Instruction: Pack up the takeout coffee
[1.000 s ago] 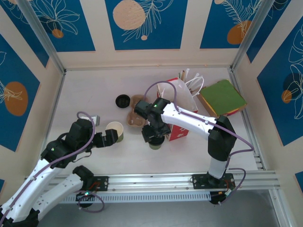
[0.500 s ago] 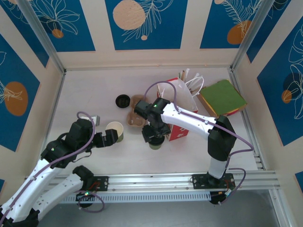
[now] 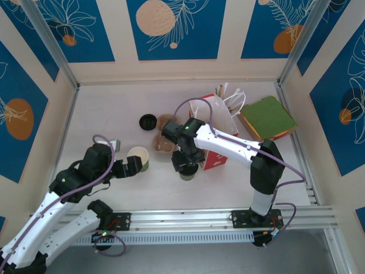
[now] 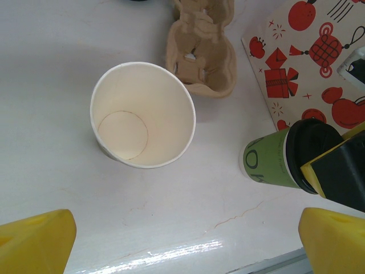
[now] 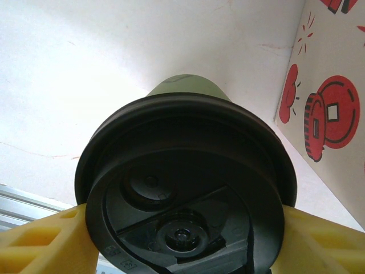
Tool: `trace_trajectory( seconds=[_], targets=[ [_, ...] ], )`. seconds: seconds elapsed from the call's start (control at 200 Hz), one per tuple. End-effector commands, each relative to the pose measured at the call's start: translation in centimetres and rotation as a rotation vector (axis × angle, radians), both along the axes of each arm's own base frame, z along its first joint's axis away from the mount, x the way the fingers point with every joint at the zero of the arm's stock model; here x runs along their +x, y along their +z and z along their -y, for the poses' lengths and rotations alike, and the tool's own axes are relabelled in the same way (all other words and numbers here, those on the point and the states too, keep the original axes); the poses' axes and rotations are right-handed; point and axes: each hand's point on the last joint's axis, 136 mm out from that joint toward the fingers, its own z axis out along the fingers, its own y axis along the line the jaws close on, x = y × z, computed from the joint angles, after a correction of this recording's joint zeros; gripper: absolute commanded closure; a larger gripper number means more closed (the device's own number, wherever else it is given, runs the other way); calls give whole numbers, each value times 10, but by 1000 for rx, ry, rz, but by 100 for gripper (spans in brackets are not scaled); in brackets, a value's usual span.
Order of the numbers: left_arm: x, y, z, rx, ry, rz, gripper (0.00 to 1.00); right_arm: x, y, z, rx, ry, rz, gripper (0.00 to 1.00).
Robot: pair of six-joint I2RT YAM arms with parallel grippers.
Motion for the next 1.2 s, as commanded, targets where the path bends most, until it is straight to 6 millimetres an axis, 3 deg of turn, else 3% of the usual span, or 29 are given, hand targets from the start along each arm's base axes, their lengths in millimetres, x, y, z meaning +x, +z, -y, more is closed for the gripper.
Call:
trace_trajectory(
  seconds=[0.0,0.53,1.195],
  targets=[
    [-3,7,1,1,-28,17,0,-8,-11,-5,-3,6,-58,35],
    [-2,10,-1,1,-17,28,0,-7,19,-10,16,25,2,35],
    [10,23,1,-15,15,75,0,-21,65,5,63,10,77,35]
  ],
)
